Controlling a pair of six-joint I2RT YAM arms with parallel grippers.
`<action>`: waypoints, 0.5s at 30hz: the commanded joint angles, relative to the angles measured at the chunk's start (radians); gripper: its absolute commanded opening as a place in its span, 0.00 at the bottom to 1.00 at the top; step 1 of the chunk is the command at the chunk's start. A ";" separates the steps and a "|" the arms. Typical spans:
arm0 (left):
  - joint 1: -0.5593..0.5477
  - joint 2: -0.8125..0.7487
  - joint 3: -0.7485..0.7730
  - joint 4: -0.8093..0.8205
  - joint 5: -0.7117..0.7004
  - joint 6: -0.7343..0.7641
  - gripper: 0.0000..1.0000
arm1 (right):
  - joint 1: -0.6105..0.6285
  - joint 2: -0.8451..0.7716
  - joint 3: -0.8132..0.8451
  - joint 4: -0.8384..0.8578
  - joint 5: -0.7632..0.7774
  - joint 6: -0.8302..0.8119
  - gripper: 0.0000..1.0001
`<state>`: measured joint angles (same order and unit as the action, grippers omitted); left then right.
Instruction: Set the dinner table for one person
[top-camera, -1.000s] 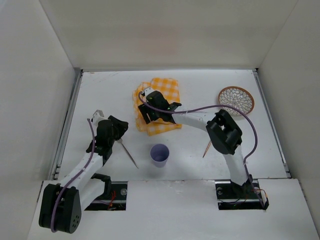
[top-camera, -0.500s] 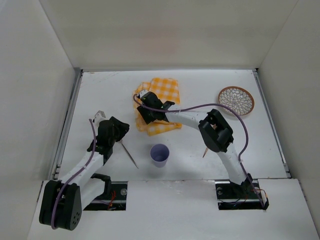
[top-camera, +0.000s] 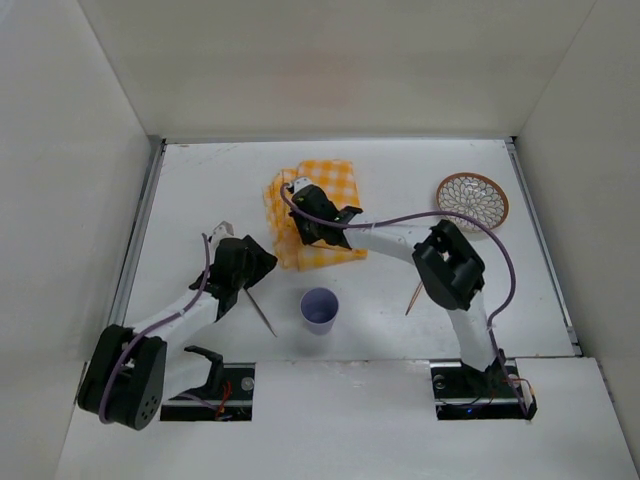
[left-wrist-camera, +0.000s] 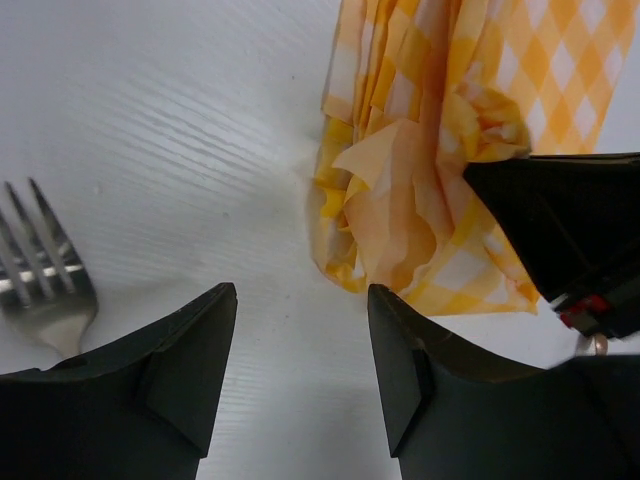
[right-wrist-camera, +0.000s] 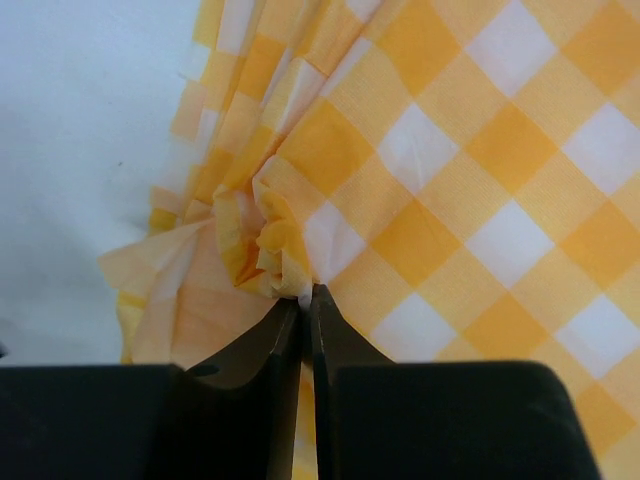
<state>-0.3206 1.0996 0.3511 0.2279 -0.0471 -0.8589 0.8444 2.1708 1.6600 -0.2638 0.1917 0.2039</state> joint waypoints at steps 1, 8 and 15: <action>-0.039 0.063 0.069 0.017 0.044 0.004 0.53 | -0.029 -0.169 -0.095 0.197 -0.037 0.107 0.14; -0.097 0.135 0.101 0.059 0.038 -0.006 0.53 | -0.067 -0.198 -0.174 0.261 -0.147 0.164 0.40; -0.107 0.079 0.069 0.042 -0.011 -0.017 0.52 | -0.064 -0.140 -0.141 0.236 -0.147 0.135 0.55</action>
<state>-0.4244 1.2194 0.4194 0.2649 -0.0437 -0.8593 0.7712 2.0121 1.5017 -0.0673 0.0669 0.3405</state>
